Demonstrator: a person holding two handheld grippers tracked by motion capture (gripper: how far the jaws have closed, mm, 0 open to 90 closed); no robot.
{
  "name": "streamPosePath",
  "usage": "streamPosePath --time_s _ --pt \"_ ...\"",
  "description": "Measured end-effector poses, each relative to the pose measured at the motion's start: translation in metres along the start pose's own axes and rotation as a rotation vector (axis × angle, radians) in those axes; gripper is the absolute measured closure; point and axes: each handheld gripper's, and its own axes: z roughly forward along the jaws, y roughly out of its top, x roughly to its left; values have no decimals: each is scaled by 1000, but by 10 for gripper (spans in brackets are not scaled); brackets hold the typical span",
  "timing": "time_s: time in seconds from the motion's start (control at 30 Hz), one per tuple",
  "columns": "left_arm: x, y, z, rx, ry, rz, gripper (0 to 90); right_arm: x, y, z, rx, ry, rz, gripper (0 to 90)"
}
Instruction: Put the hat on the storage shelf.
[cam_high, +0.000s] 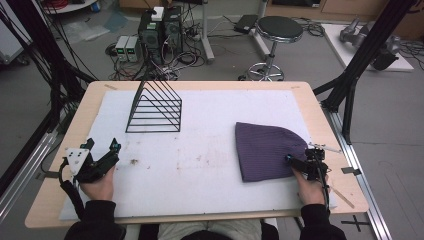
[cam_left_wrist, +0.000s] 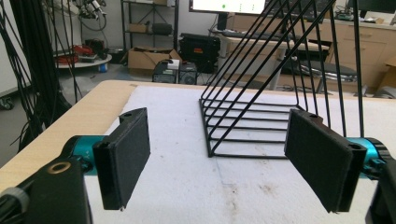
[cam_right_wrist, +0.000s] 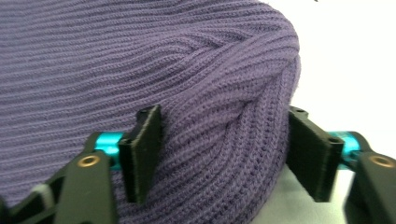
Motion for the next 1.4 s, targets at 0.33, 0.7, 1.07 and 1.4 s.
streamPosePath --time_s 0.33,0.7,1.07,1.4 --pt "0 0 0 2 -3 -1 227 1 3 -2 -4 101 31 732" --pt "0 0 1 1 -8 -5 227 1 5 -10 -88 134 -2 744" --pt "1 -1 1 3 -12 -19 227 20 10 -28 -260 126 -247 751" --pt "1 -1 1 -1 -21 -21 235 30 14 -31 -404 127 -390 756"
